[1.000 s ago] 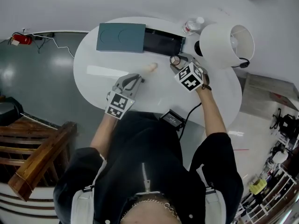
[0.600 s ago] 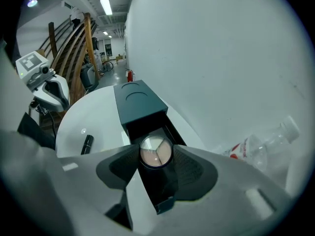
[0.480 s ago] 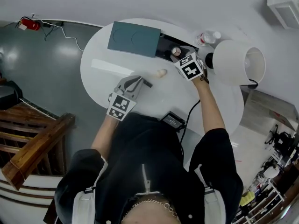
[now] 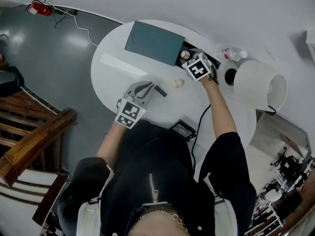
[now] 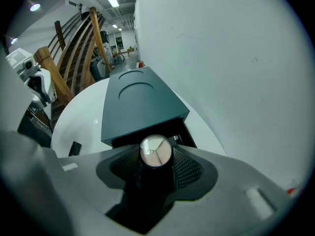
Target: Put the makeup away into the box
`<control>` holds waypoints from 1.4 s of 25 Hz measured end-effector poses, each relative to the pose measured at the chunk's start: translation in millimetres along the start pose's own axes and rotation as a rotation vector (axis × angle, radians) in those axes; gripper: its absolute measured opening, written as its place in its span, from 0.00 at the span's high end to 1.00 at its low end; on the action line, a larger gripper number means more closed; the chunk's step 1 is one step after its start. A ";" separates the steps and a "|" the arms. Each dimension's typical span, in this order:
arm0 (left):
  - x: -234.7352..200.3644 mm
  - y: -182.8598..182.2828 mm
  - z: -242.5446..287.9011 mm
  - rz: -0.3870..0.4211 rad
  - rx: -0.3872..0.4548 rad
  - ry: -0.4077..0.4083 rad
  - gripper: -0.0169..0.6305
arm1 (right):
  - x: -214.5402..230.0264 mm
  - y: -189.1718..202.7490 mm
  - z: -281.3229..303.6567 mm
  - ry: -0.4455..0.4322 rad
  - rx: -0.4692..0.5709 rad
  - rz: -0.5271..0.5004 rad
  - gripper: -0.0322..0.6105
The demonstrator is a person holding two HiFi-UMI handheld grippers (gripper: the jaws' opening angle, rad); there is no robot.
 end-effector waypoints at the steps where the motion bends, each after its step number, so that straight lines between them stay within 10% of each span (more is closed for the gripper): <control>1: -1.3 1.0 0.5 -0.005 -0.002 -0.003 0.95 | 0.6 -0.5 4.8 -0.005 -0.006 -0.006 0.63; 35: -0.2 0.0 -14.3 -0.036 0.036 0.000 0.95 | -25.6 -25.1 -46.8 0.051 0.099 -0.003 0.61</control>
Point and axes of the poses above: the fingertips, and each gripper's own axes: z forward along the fingers, x to its right, y out of its underside, the point moved 2 cm from there along -z, backward along the fingers, and after that the axes turned 4 degrees about x, right-handed, at the moved point
